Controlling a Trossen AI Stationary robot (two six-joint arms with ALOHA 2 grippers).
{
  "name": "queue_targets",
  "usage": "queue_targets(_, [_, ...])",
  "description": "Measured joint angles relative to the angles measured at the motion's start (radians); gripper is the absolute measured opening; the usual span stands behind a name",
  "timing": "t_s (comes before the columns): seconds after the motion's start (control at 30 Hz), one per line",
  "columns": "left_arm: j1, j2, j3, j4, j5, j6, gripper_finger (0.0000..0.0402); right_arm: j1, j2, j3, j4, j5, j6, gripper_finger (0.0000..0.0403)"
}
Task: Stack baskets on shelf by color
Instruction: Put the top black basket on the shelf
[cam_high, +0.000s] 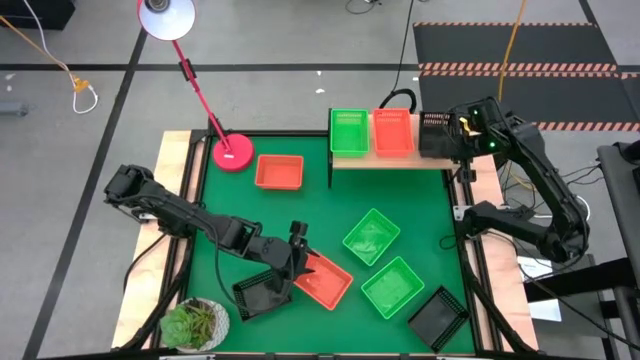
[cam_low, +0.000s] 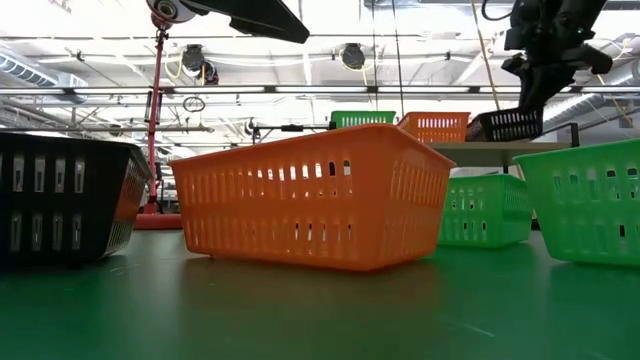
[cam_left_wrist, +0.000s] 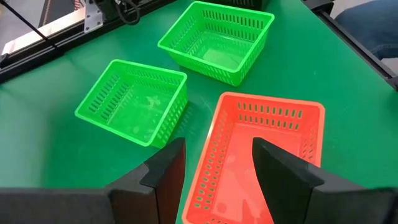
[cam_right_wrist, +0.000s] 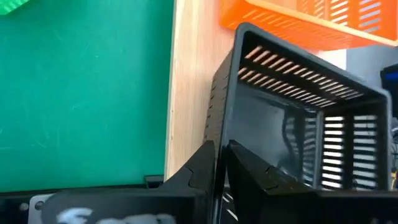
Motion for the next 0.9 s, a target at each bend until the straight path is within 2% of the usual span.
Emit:
queue_targets(0.2, [0.000,0.000,0.000,0.003,0.000,0.000,0.0188,0.000,0.000,-0.012,0.012,0.082,0.016,0.0053])
queue_targets(0.6, [0.000,0.000,0.000,0.003,0.000,0.001,0.0188,0.000,-0.025,-0.012,0.043,0.081,0.043,0.0100])
queue_targets(0.9, [0.000,0.000,0.000,0.004,0.000,-0.005,0.0188,0.000,-0.025,-0.013,0.047,0.074,0.070,0.0105])
